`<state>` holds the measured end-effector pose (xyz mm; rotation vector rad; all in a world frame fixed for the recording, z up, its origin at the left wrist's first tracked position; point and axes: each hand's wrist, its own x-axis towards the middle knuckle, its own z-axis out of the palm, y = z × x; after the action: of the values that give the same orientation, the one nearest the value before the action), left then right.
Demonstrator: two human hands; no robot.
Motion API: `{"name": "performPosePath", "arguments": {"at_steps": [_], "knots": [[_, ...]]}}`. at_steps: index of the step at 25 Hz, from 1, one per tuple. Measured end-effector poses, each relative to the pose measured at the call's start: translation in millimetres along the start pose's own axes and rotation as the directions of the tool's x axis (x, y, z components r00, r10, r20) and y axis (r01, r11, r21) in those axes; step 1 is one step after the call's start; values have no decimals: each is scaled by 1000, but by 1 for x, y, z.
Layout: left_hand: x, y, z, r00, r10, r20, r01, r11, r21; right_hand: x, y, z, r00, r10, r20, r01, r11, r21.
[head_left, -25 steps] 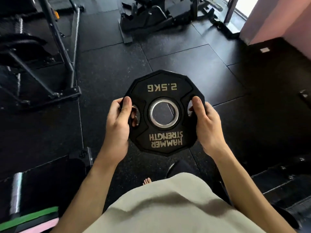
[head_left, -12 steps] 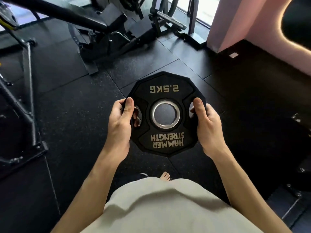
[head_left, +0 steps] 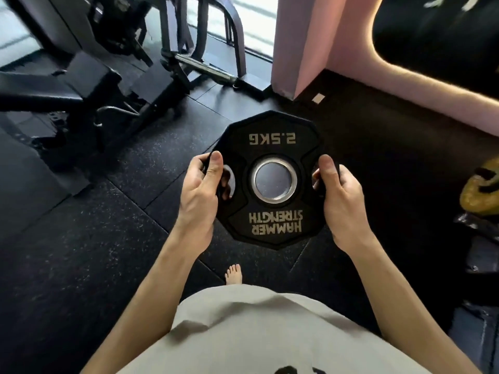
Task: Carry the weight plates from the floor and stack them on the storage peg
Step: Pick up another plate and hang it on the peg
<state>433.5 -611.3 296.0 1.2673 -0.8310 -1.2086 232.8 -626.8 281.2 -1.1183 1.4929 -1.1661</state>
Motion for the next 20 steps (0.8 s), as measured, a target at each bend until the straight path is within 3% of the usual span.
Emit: {"name": "performPosePath", "arguments": {"at_steps": [9,20], "knots": [[252,28,85,941,-70,332,59,997,43,198,-30,18,935,43,-352,-14,996,84],[511,56,251,931,-50,360,52,999,5,501,-71,-28,930,-5,-368,24,999,46]]}}
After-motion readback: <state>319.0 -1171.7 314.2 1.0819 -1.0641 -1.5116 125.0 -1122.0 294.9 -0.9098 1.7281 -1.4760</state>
